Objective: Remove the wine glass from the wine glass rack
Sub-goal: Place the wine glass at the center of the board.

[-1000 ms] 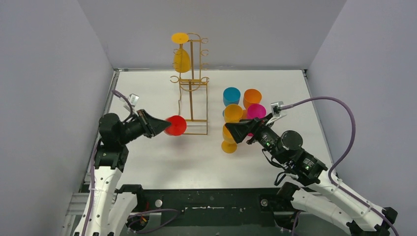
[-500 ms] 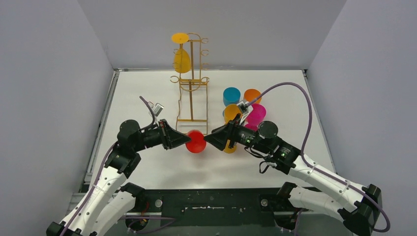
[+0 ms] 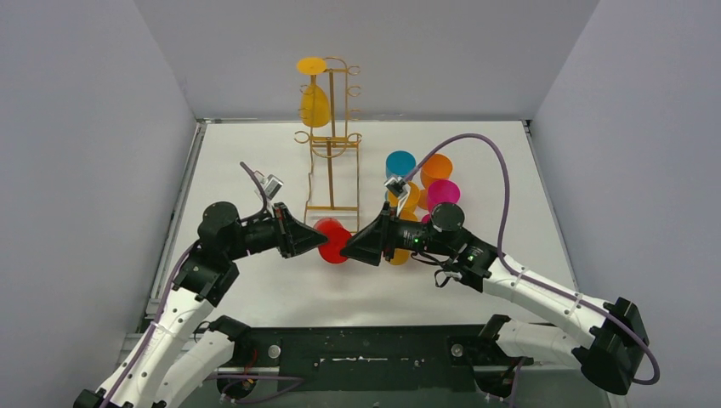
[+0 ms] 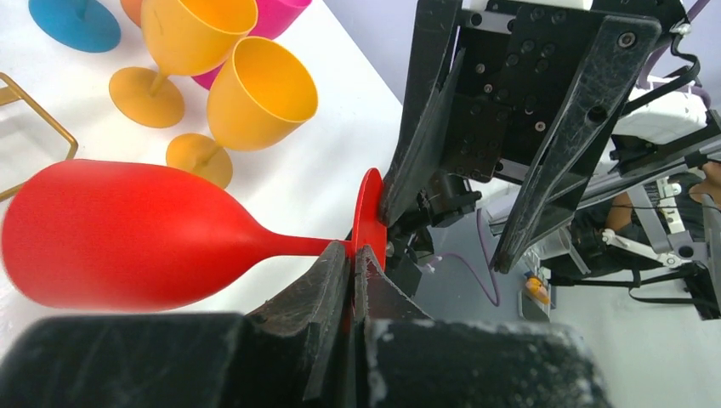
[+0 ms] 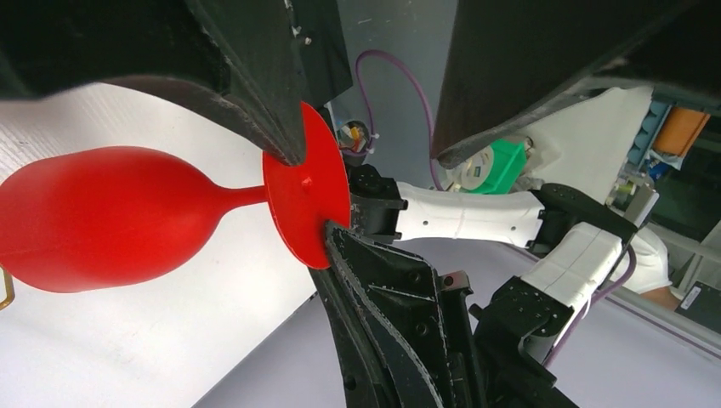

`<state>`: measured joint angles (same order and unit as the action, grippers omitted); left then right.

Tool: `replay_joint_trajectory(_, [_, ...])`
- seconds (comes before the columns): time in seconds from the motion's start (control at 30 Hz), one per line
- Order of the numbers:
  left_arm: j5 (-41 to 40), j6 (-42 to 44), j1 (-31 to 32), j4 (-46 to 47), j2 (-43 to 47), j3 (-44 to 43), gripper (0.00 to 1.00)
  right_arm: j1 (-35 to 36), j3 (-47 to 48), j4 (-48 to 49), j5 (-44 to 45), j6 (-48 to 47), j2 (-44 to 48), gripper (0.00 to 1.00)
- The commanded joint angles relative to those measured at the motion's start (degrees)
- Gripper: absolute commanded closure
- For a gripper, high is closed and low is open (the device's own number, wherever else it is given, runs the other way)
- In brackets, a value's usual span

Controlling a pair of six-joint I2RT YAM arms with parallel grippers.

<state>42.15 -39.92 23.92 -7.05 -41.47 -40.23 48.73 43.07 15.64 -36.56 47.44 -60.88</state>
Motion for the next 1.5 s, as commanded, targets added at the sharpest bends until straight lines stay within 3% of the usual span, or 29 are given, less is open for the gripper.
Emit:
replay_joint_trajectory(0.0, [1.9, 2.4, 0.3, -1.9, 1.7, -2.7, 1.00, -0.3, 1.6, 3.5, 1.8, -0.6, 1.5, 0.37])
replay_joint_trajectory(0.1, [0.8, 3.4, 0.3, -3.9, 1.8, -2.4, 1.00, -0.3, 1.6, 1.6, 7.8, -2.6, 4.3, 0.29])
replay_joint_trajectory(0.27, [1.7, 4.1, 0.3, -3.7, 1.5, -2.8, 1.00, -0.5, 0.1, -4.0, 19.3, -5.1, 9.5, 0.31])
replay_joint_trajectory(0.43, [5.1, 3.9, 0.3, -2.7, 0.2, -3.9, 1.00, -1.3, 4.2, -9.6, 13.7, -4.4, 5.3, 0.28])
replay_joint_trajectory(0.6, [5.3, 0.6, 0.3, 2.6, 1.2, -2.7, 1.00, -1.2, 7.9, -9.2, 4.1, -3.6, -1.8, 0.41])
replay_joint_trajectory(0.87, [4.3, -0.6, 0.4, 2.9, 2.4, -1.9, 1.00, -1.5, 6.3, -4.9, -1.8, -1.7, -2.6, 0.58])
replay_joint_trajectory(1.3, [5.4, -1.2, 0.4, 3.9, 1.9, -1.0, 1.00, -1.9, 5.4, -2.7, -1.1, -0.9, -2.1, 0.99])
replay_joint_trajectory(1.4, [4.9, -1.1, 0.4, 3.6, 1.8, -0.8, 1.00, -2.0, 5.0, -2.7, 0.1, -1.0, -1.5, 1.00])
replay_joint_trajectory(1.47, [5.1, -0.5, 0.4, 2.4, 1.6, -1.0, 0.78, -2.1, 4.5, -2.2, 0.6, -1.0, -0.9, 1.00])
